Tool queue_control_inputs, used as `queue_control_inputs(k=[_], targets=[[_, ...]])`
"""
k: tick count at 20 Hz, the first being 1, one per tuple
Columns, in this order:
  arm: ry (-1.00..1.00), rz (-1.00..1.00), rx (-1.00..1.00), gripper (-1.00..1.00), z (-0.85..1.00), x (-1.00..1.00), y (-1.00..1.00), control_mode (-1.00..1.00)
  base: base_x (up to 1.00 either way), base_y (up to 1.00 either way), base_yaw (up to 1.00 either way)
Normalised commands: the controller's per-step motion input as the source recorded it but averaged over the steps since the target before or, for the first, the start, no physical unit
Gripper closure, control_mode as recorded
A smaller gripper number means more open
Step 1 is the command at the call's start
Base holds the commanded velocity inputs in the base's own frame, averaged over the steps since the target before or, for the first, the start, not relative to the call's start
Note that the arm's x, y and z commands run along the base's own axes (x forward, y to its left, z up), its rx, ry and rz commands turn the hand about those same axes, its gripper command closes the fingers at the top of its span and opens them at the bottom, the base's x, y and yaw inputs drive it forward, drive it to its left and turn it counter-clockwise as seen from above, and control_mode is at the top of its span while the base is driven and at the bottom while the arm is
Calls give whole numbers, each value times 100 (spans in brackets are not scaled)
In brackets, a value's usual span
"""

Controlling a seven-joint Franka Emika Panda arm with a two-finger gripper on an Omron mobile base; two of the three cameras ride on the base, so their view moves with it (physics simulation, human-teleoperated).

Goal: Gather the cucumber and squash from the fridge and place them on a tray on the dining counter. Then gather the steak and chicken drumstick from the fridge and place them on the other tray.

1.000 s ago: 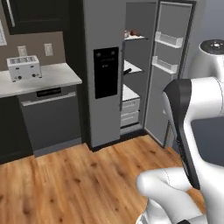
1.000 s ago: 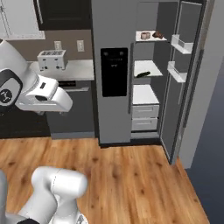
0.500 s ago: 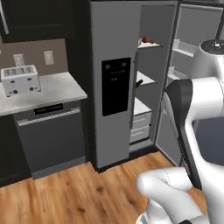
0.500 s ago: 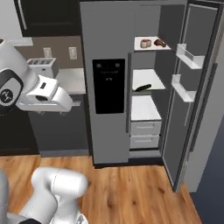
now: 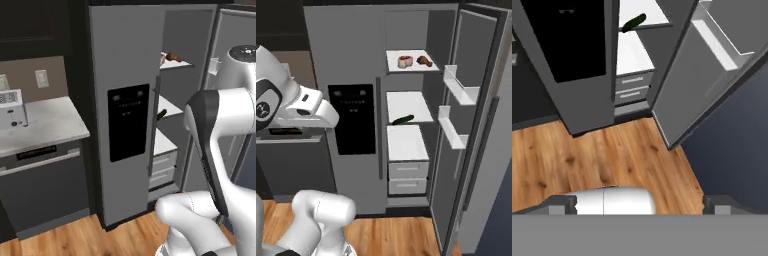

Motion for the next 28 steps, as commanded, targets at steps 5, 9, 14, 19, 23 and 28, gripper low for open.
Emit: queue_control_inputs(k=[5, 9, 14, 19, 23, 28], targets=[[0, 0, 0, -100, 0, 0, 0, 100, 100, -18, 2], [0, 0, 0, -100, 0, 0, 0, 100, 100, -6, 1], [0, 0, 0, -100, 0, 0, 0, 100, 90, -31, 3], [0, 0, 0, -100, 0, 0, 0, 100, 66, -39, 3], [0, 0, 0, -100, 0, 0, 0, 100, 52, -48, 0], [0, 0, 0, -100, 0, 0, 0, 100, 20, -60, 0]])
